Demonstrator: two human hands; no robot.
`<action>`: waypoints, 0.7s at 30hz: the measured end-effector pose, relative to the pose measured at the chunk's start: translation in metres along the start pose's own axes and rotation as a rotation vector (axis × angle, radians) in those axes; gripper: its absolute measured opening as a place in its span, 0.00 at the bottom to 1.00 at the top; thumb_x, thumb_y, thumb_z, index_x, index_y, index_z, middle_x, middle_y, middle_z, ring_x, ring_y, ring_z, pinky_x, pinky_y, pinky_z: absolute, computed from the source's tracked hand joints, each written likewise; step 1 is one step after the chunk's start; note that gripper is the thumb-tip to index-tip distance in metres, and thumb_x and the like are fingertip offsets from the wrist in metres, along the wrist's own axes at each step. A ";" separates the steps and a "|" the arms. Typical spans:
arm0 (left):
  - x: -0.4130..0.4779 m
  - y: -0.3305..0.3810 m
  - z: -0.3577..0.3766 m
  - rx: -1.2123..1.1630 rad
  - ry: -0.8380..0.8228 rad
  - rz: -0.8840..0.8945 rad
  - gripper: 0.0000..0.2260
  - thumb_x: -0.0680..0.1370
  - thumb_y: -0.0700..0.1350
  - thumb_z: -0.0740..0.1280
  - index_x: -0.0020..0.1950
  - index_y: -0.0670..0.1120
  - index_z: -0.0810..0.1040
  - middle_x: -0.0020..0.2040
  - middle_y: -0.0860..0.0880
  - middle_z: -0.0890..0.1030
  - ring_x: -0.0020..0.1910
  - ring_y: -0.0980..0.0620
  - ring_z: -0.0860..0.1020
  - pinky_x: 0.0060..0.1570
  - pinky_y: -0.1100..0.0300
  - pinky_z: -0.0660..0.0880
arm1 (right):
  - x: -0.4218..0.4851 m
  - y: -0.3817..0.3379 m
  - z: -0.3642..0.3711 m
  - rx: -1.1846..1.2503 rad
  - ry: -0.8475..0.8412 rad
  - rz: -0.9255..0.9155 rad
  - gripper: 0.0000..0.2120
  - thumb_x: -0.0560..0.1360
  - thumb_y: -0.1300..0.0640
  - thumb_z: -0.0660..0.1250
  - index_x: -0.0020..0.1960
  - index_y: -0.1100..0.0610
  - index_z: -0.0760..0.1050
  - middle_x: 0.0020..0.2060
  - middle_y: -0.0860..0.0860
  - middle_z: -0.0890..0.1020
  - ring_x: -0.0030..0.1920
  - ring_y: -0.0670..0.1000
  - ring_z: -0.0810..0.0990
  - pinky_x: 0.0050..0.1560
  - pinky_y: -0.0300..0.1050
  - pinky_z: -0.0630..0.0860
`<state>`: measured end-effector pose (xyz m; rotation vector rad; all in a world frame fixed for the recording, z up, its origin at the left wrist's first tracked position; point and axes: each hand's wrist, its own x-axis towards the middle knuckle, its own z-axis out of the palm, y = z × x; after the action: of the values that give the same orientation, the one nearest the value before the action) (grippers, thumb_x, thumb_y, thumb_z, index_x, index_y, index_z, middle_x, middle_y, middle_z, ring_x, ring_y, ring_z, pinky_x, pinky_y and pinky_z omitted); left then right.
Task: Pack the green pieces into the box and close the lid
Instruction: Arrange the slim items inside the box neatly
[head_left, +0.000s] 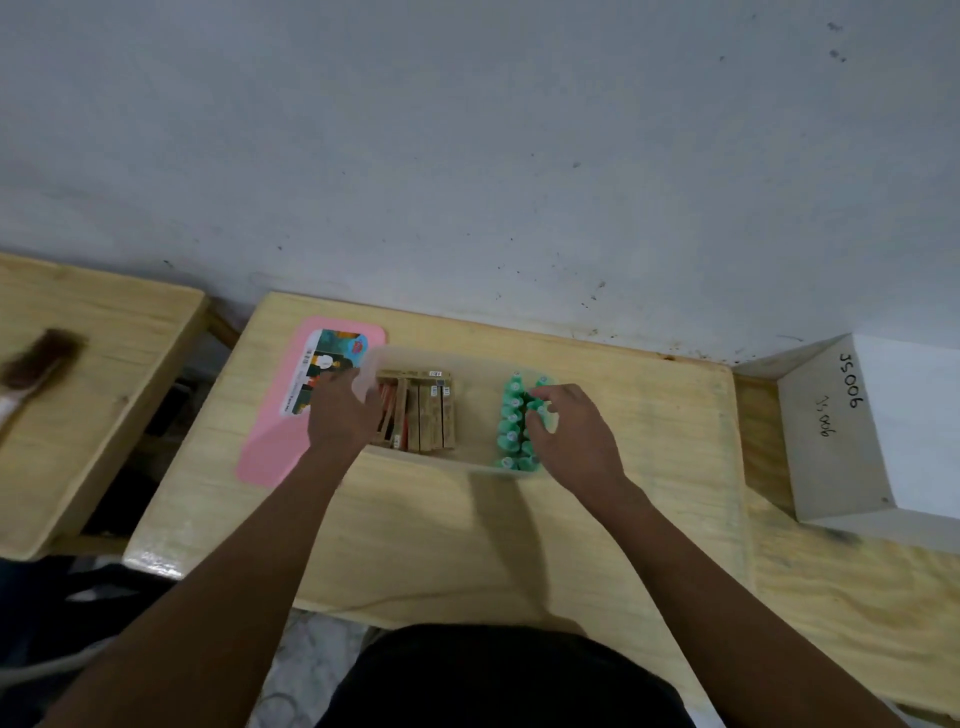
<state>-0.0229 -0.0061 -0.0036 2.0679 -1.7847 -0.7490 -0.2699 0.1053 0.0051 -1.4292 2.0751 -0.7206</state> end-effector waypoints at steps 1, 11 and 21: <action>0.005 -0.006 -0.001 -0.001 -0.032 -0.017 0.20 0.78 0.45 0.64 0.69 0.39 0.72 0.67 0.38 0.74 0.66 0.41 0.72 0.64 0.50 0.68 | 0.000 -0.007 0.002 -0.014 -0.008 -0.012 0.14 0.78 0.53 0.64 0.62 0.51 0.77 0.58 0.48 0.77 0.58 0.48 0.76 0.56 0.48 0.75; 0.043 -0.041 -0.021 -0.137 -0.354 0.004 0.15 0.78 0.43 0.65 0.63 0.39 0.77 0.55 0.37 0.82 0.52 0.40 0.82 0.55 0.48 0.79 | 0.021 -0.069 0.084 -0.082 -0.240 -0.007 0.11 0.77 0.55 0.62 0.56 0.53 0.80 0.52 0.50 0.82 0.51 0.52 0.80 0.52 0.49 0.78; 0.058 -0.049 -0.027 -0.336 -0.481 -0.101 0.17 0.77 0.42 0.68 0.65 0.40 0.76 0.54 0.38 0.82 0.46 0.42 0.82 0.49 0.45 0.81 | 0.070 -0.109 0.147 -0.437 -0.278 -0.060 0.25 0.78 0.50 0.62 0.73 0.53 0.64 0.68 0.53 0.70 0.66 0.56 0.70 0.59 0.55 0.75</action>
<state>0.0373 -0.0568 -0.0195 1.8654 -1.6272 -1.5650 -0.1199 -0.0139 -0.0354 -1.7151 2.0483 -0.0735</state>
